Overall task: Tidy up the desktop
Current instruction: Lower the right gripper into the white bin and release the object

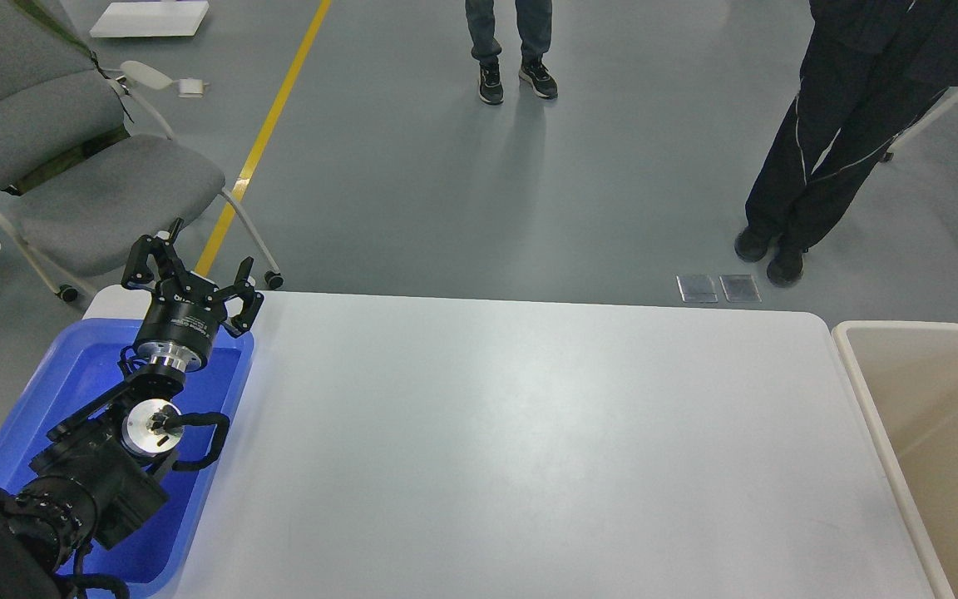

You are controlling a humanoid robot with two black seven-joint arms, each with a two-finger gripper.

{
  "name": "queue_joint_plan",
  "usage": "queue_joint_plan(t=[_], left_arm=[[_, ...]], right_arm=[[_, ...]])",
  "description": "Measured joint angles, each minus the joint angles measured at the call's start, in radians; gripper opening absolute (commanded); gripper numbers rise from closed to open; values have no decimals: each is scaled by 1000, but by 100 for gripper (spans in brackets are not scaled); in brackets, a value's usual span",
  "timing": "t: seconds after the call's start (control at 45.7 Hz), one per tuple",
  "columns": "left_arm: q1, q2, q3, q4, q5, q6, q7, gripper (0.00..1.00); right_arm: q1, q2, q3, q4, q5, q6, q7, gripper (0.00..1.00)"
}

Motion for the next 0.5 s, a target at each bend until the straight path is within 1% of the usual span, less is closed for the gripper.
queue_joint_plan(t=[0.504], left_arm=[[0,0,0,0,0,1,0,100]], right_arm=[[12,10,4,-3,2,-10,2,100]])
